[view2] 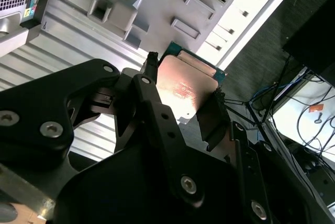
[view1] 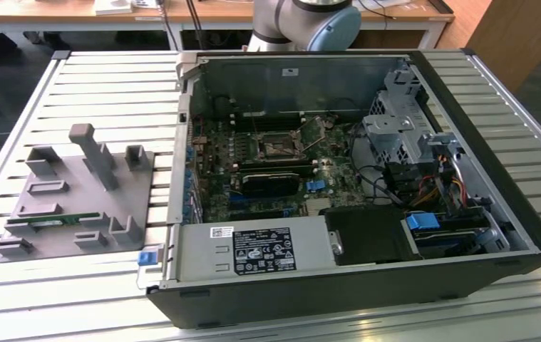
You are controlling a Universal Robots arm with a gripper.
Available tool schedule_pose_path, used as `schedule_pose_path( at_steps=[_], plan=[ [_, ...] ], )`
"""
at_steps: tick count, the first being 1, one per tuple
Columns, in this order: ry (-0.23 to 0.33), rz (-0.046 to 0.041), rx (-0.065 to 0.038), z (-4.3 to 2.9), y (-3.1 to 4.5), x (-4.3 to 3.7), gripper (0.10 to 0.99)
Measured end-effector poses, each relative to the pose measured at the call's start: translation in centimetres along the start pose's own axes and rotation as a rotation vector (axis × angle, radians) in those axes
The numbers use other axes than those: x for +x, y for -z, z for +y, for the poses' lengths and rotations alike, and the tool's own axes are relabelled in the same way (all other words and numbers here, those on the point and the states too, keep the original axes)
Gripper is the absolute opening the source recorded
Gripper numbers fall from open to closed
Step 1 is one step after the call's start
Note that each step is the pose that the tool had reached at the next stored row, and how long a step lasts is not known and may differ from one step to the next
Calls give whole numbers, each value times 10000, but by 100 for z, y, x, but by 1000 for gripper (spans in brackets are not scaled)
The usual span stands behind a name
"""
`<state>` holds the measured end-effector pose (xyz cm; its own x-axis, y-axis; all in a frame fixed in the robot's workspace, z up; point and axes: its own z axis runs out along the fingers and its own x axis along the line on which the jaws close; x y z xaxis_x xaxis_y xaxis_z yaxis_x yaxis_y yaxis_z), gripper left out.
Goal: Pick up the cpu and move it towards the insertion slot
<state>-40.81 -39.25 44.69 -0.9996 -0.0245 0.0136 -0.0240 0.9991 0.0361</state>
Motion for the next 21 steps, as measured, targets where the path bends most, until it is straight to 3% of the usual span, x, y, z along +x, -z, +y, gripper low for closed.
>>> schedule_pose_path(
  at_steps=[21],
  plan=[
    [-5, 124, -3, -5, 5, -204, 545]
  ],
)
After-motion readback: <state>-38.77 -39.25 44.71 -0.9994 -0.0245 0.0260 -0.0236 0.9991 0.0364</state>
